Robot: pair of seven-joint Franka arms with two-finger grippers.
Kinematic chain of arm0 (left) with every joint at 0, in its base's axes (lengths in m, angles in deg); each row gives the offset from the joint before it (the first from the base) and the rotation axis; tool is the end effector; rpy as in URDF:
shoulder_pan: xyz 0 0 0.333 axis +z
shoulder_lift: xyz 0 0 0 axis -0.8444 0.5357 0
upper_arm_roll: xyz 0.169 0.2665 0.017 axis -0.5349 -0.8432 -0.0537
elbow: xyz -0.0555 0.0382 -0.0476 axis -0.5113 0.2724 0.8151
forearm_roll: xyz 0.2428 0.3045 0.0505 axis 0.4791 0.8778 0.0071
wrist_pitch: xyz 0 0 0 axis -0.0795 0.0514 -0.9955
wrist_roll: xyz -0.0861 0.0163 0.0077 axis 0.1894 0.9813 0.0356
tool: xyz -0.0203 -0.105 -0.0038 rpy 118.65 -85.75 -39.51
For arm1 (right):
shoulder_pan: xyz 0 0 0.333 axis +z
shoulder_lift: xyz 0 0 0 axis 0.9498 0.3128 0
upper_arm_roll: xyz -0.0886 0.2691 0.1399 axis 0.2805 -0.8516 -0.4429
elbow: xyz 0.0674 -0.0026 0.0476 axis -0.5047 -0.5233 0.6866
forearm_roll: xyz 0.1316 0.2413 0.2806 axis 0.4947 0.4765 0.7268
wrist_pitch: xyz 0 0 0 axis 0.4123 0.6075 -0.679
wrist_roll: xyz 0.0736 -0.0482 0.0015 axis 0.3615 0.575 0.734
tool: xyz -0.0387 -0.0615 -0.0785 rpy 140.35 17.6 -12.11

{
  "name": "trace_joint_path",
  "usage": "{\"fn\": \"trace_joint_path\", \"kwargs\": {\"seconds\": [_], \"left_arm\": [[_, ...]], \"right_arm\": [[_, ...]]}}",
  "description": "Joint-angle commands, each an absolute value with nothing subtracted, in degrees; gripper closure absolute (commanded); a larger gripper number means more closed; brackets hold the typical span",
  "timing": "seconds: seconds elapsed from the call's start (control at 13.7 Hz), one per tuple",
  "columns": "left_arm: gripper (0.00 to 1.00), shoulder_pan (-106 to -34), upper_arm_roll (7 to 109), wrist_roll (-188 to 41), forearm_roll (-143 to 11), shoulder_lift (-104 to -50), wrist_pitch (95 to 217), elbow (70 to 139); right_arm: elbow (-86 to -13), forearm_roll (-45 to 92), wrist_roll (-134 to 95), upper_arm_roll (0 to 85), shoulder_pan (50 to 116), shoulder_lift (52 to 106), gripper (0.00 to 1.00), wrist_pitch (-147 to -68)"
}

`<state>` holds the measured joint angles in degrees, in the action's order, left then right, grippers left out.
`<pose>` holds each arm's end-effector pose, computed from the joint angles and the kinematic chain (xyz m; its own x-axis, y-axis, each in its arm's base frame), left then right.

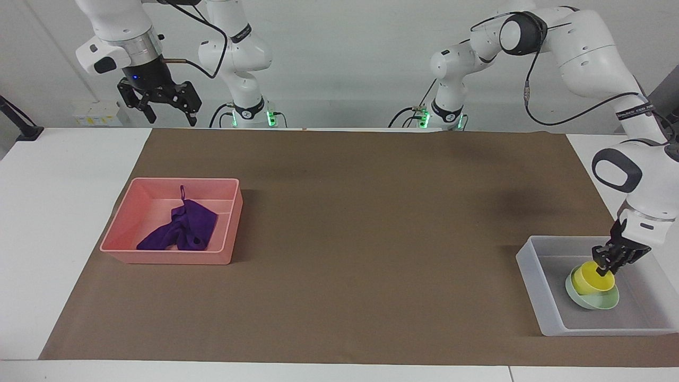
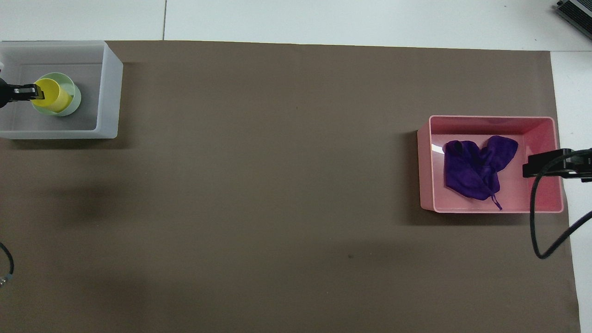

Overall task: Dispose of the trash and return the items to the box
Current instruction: 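Lower the yellow cup into the green bowl with the left gripper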

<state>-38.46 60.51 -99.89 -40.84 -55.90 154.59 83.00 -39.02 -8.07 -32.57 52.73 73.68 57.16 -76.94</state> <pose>0.7042 0.1802 0.3770 0.9464 0.0559 0.3180 0.0621 -0.9980 -0.0093 0.5120 -0.0108 0.6559 0.9953 -0.0965 0.0018 -0.0965 -0.9953 0.0100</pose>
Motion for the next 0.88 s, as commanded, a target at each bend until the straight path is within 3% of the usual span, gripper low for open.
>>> {"fn": "trace_joint_path", "kwargs": {"seconds": [0.0,0.22,0.58,0.8], "left_arm": [[0.00,-38.4,60.9,-101.2,-41.6,-55.8,154.7,82.4],[0.00,-39.5,60.9,-105.6,-41.7,-58.6,153.9,83.4],[0.00,-46.1,60.9,-106.5,-41.7,-70.9,151.7,94.2],[0.00,-49.7,60.8,-106.3,-41.7,-74.8,143.5,93.4]], "right_arm": [[-38.1,-7.1,-31.3,52.4,73.1,57.9,0.00,-76.1],[-38.0,-6.2,-31.6,52.5,72.9,58.2,0.00,-76.0],[-38.0,-7.4,-31.5,52.9,73.0,58.6,0.00,-76.8],[-38.7,-7.6,-31.4,52.9,73.1,58.4,0.00,-77.0]]}}
